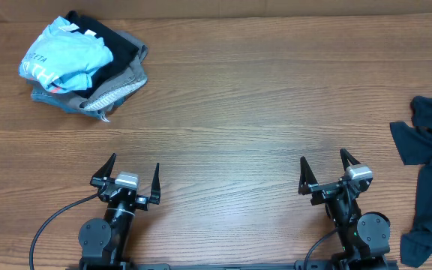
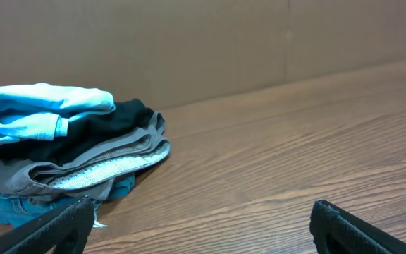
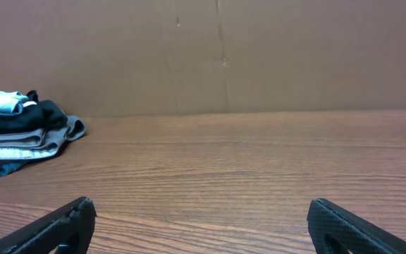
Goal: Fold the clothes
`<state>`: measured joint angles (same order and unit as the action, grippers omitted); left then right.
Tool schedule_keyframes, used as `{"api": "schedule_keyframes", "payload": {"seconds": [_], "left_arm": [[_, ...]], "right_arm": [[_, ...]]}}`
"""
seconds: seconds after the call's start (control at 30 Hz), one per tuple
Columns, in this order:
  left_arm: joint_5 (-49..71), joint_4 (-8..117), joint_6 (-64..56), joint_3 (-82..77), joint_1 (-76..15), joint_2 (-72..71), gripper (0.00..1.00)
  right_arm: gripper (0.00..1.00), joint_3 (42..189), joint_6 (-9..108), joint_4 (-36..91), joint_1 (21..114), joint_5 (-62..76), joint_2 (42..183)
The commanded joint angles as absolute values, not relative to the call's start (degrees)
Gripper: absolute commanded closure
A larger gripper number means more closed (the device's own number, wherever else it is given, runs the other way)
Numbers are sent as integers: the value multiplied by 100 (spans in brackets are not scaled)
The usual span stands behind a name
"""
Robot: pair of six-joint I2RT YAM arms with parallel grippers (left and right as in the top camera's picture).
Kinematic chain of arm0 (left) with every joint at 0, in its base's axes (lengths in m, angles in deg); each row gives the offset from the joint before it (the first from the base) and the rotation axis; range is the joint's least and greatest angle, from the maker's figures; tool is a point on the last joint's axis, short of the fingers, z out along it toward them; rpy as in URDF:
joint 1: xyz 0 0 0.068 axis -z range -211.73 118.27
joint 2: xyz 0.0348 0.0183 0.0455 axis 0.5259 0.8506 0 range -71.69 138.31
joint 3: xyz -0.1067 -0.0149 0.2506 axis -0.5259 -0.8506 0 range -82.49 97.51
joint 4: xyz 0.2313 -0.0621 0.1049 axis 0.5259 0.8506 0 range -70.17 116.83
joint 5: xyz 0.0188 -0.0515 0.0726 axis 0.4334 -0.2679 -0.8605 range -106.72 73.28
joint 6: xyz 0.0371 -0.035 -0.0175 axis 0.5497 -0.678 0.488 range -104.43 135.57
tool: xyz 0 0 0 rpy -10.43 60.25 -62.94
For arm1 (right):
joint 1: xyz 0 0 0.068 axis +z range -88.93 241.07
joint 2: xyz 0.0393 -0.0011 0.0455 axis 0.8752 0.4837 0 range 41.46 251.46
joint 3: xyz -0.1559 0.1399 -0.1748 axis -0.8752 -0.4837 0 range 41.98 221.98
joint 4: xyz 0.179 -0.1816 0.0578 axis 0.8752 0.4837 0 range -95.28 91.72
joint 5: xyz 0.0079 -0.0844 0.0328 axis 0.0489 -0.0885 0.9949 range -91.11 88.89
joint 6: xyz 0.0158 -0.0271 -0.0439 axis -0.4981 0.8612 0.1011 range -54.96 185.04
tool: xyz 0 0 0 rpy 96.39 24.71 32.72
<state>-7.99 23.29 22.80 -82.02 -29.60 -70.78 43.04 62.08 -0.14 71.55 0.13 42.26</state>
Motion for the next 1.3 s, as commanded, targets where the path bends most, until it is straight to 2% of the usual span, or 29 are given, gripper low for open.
{"api": "schedule_keyframes", "payload": {"seconds": [0.0, 0.1, 0.27, 0.4, 0.53, 0.8, 1.1, 1.27], "left_arm": [[-814, 2342, 2179, -8221, -2992, -7100, 0], [-766, 2340, 2090, -8221, -2986, -7100, 0], [-757, 2294, 1244, -8221, -2984, -7100, 0], [-128, 2191, 1080, -8154, -2984, -7100, 0], [130, 2312, 1060, -7778, -2984, -7097, 0], [-191, 3411, 1060, -6005, -2984, -6120, 0], [-125, 5745, 1062, -2954, -2984, -2973, 0], [-114, 7133, 1065, -1378, -2984, -1454, 0]], "right_arm": [[0, 4247, 6208, -49, 7129, -9, 4196], [0, 4245, 6208, -49, 7129, -9, 4196], [0, 4245, 6197, -158, 7129, 246, 4196], [0, 4313, 5288, -696, 7129, 373, 4196], [0, 4765, 5131, -578, 7129, 415, 4198], [0, 6599, 5148, 1501, 7127, 391, 5013], [0, 9351, 5131, 4198, 7129, 465, 7726], [0, 10396, 5124, 5018, 7129, 1055, 9068]]}}
